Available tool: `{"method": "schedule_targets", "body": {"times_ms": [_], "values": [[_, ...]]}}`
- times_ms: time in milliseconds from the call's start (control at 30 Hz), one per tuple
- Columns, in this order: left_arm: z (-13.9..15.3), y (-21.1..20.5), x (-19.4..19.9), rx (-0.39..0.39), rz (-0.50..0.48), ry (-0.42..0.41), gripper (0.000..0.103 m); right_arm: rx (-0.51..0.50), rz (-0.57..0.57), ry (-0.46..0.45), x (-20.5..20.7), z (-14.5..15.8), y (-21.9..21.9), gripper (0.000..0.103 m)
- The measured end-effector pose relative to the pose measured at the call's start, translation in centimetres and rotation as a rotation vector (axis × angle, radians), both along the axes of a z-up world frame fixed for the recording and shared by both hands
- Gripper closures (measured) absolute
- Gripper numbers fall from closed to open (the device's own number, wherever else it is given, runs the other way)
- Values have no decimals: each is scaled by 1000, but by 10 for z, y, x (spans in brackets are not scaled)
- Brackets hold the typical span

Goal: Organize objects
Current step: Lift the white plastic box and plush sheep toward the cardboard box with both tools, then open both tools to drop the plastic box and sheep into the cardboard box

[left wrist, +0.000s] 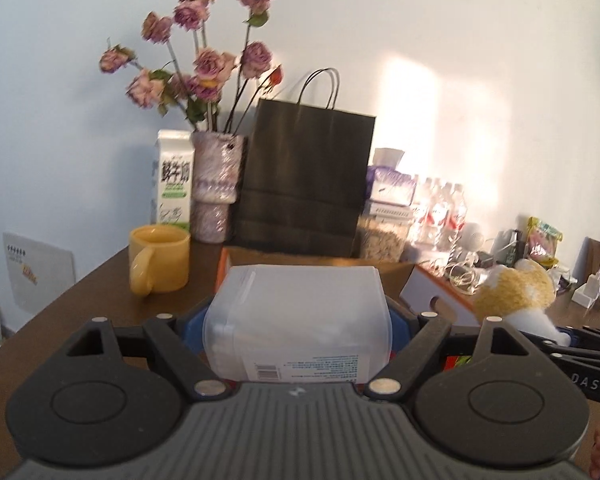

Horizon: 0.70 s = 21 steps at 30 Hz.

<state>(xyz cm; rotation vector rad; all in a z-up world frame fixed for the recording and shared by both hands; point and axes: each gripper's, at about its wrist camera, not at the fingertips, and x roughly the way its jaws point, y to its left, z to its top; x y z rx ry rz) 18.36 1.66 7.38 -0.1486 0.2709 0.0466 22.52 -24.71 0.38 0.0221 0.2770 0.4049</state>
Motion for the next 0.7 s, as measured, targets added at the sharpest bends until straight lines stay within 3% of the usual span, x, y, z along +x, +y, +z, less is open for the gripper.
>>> {"method": "schedule_targets", "body": {"times_ms": [333,700], "values": [[13,-12,53,3,-9,-23,19,-34,61,1,54,19,40,55],[-1,-7,134,6,8,1,19,-15,83,82,138,9,73,55]]}}
